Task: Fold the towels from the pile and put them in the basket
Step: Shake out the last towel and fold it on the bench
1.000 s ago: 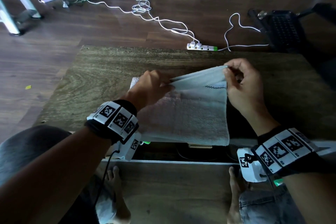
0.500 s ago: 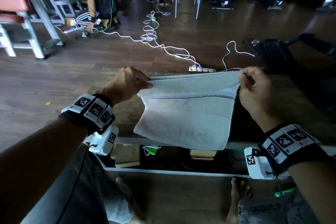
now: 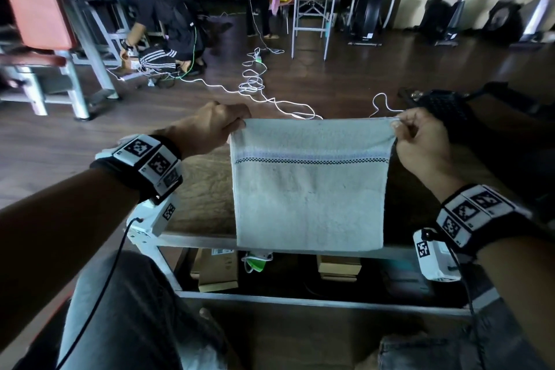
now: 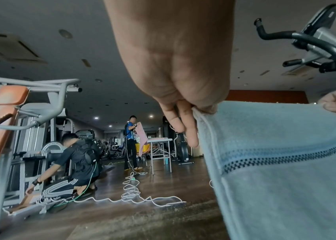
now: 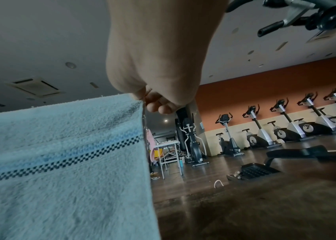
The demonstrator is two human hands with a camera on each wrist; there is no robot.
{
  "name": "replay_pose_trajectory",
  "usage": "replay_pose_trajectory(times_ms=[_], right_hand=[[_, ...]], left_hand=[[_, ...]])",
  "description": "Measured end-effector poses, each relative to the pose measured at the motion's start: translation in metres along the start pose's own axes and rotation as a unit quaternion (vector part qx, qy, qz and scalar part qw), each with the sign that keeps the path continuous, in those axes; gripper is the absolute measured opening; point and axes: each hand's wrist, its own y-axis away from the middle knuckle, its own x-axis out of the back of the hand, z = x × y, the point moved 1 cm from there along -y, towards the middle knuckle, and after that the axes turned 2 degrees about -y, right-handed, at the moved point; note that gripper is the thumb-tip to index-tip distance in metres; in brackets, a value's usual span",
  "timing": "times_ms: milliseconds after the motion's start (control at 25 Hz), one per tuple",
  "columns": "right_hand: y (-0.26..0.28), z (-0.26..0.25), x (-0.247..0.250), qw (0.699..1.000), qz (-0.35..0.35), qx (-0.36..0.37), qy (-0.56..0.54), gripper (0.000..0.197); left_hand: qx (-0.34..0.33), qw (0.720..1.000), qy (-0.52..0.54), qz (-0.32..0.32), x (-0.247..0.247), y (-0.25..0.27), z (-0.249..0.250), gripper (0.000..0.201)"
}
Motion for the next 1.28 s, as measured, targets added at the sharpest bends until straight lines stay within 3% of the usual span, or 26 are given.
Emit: replay_pose_trajectory(times_ms=[120, 280, 440, 560, 640, 760, 920, 1040, 1120, 1280], right_hand=[[-0.03, -0.016, 0.0, 0.999, -0.021, -0.033, 0.027, 0.009], [-0.079, -0.039, -0.002, 0.994, -0.01, -0.093, -0.052, 0.012], [-0.097, -0.06, 0.004, 0.982, 0.036, -0.054, -0.177, 0.022], [-0.062, -0.041, 0.0, 0.984, 0.004, -0.033, -0.174, 0.025], [-0.024, -0.01, -0.012, 0.99, -0.057, -0.045, -0.124, 0.025], [0.032, 0.037, -0.032, 0.973, -0.181, -0.127, -0.062, 0.022], [0.073, 0.074, -0.041, 0.881, -0.419, -0.219, 0.023, 0.013], [0.068, 0.073, -0.039, 0.852, -0.462, -0.246, 0.026, 0.012], [0.059, 0.072, -0.042, 0.853, -0.457, -0.254, 0.013, 0.013], [0.037, 0.081, -0.062, 0.911, -0.34, -0.233, -0.026, 0.014]], left_hand=[[0.033, 0.999, -0.016, 0.013, 0.018, -0.021, -0.003, 0.013], [0.062, 0.995, -0.065, 0.037, 0.042, -0.058, -0.011, 0.014], [0.087, 0.982, -0.072, 0.153, 0.065, -0.072, -0.011, 0.015], [0.101, 0.974, 0.001, 0.203, 0.04, -0.045, -0.009, 0.012], [0.142, 0.976, 0.053, 0.158, 0.002, -0.011, -0.016, 0.013], [0.201, 0.974, 0.1, 0.03, -0.06, 0.043, -0.023, 0.008], [0.25, 0.946, 0.147, -0.147, -0.1, 0.089, -0.019, 0.008], [0.262, 0.923, 0.143, -0.241, -0.1, 0.09, -0.022, 0.009], [0.273, 0.921, 0.164, -0.226, -0.1, 0.079, -0.024, 0.001], [0.324, 0.921, 0.196, -0.093, -0.123, 0.051, -0.044, 0.009]])
